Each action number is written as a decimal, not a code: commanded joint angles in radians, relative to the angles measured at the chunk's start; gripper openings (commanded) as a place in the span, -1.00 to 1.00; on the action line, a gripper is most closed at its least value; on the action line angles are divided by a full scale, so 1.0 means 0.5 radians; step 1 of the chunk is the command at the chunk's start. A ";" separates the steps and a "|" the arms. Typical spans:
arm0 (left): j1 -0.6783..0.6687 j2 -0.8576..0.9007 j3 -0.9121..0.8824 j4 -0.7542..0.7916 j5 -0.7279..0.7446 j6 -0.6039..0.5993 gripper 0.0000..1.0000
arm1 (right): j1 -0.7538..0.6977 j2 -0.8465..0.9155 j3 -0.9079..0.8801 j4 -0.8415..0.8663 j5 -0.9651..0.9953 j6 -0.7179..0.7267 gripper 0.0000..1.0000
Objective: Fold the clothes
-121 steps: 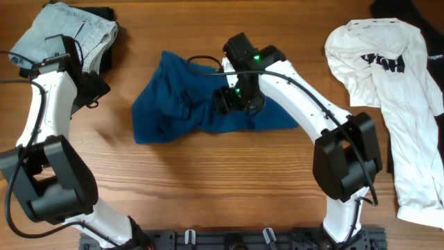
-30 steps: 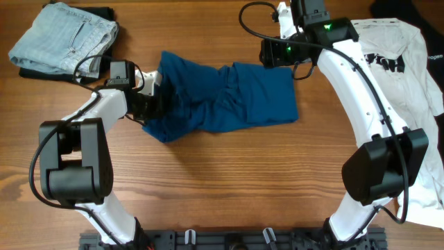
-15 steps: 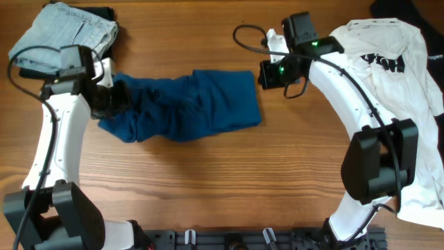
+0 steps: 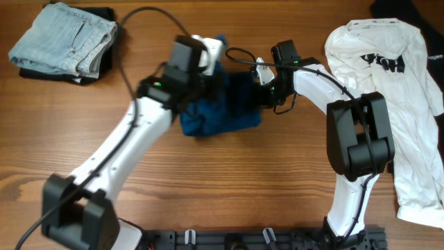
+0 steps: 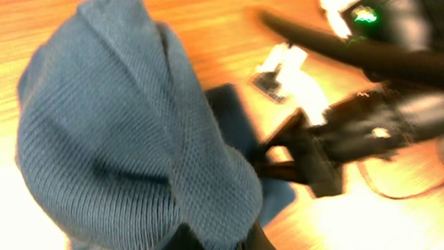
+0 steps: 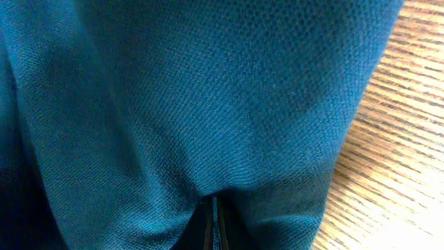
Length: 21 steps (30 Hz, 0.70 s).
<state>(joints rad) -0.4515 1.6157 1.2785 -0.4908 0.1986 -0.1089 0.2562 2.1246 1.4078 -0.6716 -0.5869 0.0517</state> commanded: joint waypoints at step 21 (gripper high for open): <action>0.605 -0.372 0.387 -0.134 0.104 -0.539 1.00 | -0.348 -0.666 0.133 -0.036 -0.118 0.182 -0.35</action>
<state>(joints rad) -0.2768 1.4994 1.4616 -0.4866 0.3035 -0.3138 -0.0063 1.7882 1.4708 -0.6884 -0.6949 0.1661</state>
